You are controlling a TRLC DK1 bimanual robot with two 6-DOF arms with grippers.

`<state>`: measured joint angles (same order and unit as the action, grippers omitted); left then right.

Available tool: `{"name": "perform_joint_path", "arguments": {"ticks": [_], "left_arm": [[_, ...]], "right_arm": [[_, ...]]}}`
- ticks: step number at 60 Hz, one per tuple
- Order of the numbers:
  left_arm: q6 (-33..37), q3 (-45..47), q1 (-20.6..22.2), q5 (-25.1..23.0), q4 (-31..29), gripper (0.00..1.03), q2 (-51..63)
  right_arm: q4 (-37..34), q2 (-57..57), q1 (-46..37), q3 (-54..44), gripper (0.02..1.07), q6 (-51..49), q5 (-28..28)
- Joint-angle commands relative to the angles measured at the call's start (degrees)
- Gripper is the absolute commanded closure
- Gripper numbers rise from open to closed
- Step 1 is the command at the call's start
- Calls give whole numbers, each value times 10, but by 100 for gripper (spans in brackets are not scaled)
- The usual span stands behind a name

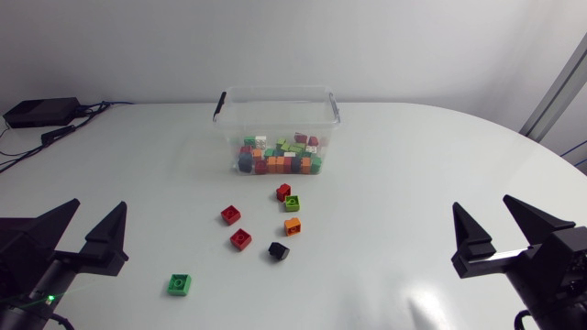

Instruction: Place the duplo bricks in the container

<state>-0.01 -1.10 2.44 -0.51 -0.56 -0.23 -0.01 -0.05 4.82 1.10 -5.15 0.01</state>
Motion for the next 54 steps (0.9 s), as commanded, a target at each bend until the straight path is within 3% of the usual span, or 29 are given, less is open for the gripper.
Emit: {"name": "perform_joint_path", "arguments": {"ticks": [1, 9, 23, 36, 41, 54], "left_arm": [[-4, 9, -2, 4, 1, 5, -6], [-4, -26, -3, 4, -33, 5, -6], [-8, -74, 7, 3, -42, 5, 8], [-8, -168, 14, 3, -52, 6, 128], [-8, -203, 35, 3, -64, 8, 177], [31, -311, 49, 3, -155, 12, 376]], "right_arm": [[0, -4, 1, -12, 6, 6, -1], [4, -3, -2, 5, 6, 6, 4], [-10, 39, 1, 73, 7, 5, 3], [13, 190, 5, 152, 7, 8, 2], [18, 245, 13, 180, 7, 19, 1], [2, 404, 34, 257, 7, 58, 4]]}}
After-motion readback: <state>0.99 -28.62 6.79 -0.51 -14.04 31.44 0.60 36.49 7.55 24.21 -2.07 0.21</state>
